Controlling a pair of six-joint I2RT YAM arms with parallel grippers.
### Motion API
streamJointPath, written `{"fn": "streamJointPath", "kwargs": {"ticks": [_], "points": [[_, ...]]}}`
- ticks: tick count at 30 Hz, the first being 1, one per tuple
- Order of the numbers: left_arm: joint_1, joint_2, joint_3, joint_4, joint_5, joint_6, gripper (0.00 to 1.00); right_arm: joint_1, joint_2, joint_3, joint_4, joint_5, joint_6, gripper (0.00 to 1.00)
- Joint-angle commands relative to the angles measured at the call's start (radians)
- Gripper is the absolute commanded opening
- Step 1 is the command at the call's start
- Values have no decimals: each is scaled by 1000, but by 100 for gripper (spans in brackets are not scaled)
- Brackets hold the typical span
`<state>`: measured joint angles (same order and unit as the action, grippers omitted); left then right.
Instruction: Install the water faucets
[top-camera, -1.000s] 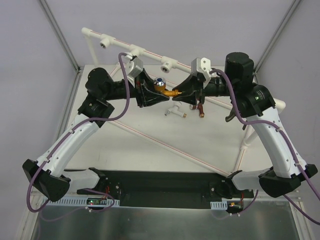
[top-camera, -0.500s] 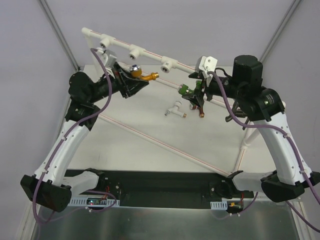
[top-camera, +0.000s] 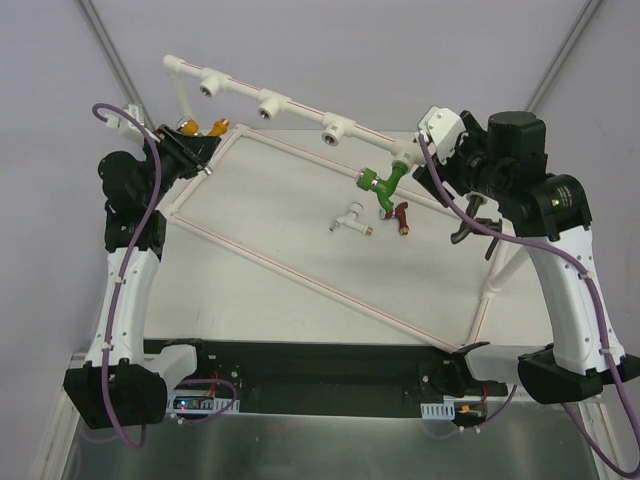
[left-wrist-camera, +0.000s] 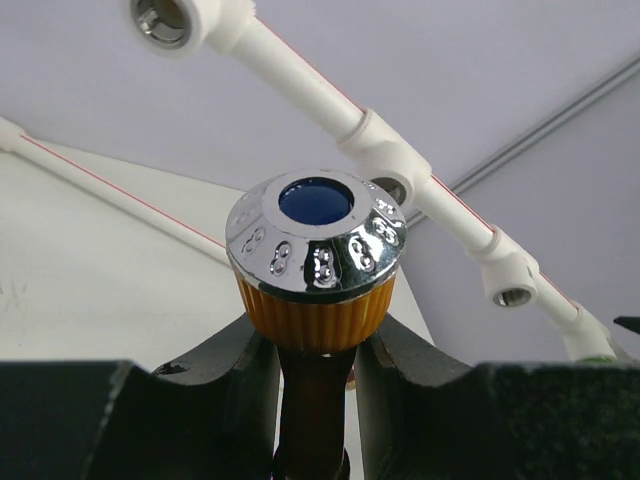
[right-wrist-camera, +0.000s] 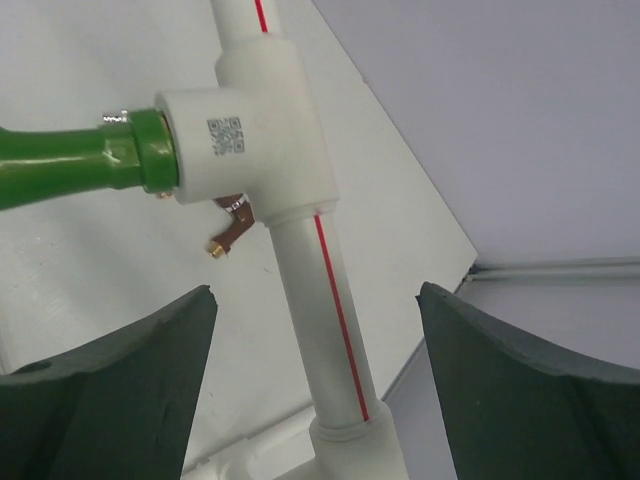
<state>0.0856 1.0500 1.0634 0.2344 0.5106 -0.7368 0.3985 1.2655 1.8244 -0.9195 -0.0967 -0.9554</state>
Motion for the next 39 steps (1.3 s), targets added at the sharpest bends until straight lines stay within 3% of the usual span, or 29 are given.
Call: {"fn": "streamJointPath", "kwargs": {"ticks": [1,3,6,11,12,15,23,39], "points": [[26,24,24,68,-23,-87,0,-23,15,13,-58,71,-32,83],[37,54,30,74,-24,-114,0,-26,24,6,-51,75,-39,80],[59,108,52,92,-11,-173,0,-32,40,-22,-15,86,-43,68],[75,186,79,164,-17,-248,0,-32,44,-47,11,80,-45,33],[80,194,78,183,-26,-272,0,-33,43,-53,18,75,-42,20],[101,223,70,264,-27,-338,0,-33,34,-63,28,65,-42,5],[160,298,53,471,16,-487,0,-32,25,-77,39,57,-51,2],[178,358,116,467,75,-490,0,-33,14,-79,34,54,-57,2]]}}
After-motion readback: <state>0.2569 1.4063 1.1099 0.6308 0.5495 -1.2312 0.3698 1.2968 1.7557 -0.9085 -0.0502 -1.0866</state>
